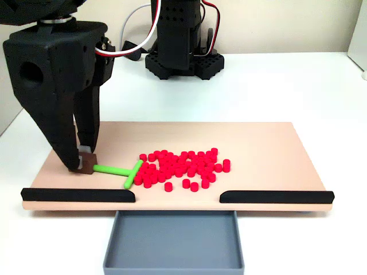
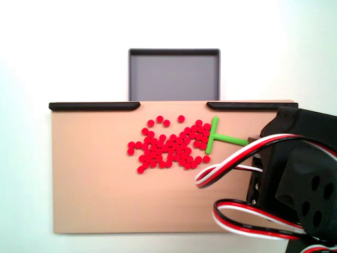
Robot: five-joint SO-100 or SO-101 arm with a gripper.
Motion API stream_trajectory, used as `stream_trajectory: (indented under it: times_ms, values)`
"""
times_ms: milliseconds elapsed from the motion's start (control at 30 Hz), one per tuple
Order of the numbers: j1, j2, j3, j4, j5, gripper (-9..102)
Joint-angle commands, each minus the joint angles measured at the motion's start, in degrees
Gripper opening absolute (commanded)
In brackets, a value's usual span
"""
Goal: Push granules from right to the grey container
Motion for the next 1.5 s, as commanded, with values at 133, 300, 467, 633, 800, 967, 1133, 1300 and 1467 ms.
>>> stream_trajectory:
  times_ms: [133,300,467,633,800,967,1133,1300,1467]
  values:
    - [-0.88,1.23,-0.26,0.26,-0.26,0]
    - [-0.97,1.05,-0.35,0.26,3.6,0]
    - [-1.05,0.88,-0.62,0.26,7.12,0]
    - [-1.23,0.88,-0.44,0.26,10.11,0]
    - [-1.41,1.23,-0.09,0.26,10.99,0]
    - [-1.93,1.32,0.0,0.7,11.51,0]
    - [-2.29,1.41,0.0,0.79,12.92,0]
    - [-2.9,1.49,0.0,0.79,14.94,0]
    - [-3.43,1.49,0.09,0.79,16.7,0]
